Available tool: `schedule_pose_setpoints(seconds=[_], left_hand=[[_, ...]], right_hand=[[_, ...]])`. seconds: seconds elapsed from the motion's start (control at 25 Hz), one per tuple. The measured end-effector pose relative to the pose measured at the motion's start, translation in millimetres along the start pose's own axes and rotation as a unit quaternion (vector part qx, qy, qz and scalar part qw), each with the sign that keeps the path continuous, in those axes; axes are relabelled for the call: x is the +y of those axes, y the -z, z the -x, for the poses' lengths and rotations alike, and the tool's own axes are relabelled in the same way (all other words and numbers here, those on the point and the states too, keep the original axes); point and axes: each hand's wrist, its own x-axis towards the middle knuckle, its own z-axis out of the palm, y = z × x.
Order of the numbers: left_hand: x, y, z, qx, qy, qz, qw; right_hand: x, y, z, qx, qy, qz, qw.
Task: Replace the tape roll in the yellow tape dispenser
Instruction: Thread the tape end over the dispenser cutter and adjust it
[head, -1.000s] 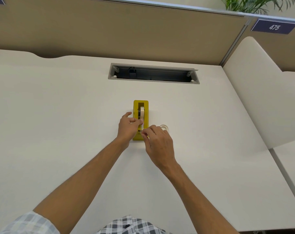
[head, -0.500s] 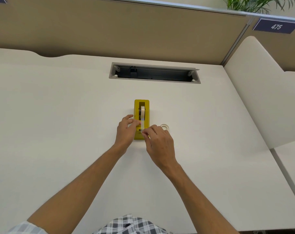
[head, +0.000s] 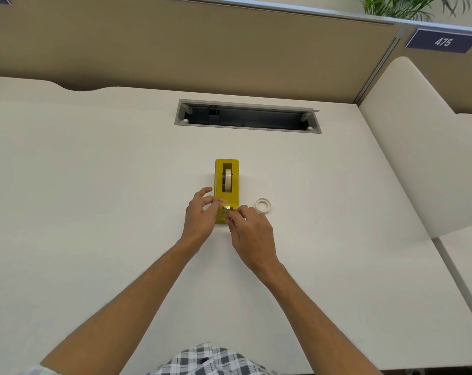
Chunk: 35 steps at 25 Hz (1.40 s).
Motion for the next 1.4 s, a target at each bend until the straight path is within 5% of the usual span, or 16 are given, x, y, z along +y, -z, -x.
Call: schedule_pose_setpoints(seconds=[0.4,0.8,1.4], left_hand=[[3,5,-14,0.022,-0.117,-0.093,0.989],[14,11,-52,-0.075,-0.246,-0.265,0.929],[28,10,-53,-0.076,-0.196,-0.199,0.957]], right_hand=[[-4,25,-11,0.017,0.019,0.001,1.000],[1,54,-48,-0.011,0.057,0.058,0.997],[22,68,-135,-0.113,0.075,0.066,0.989]])
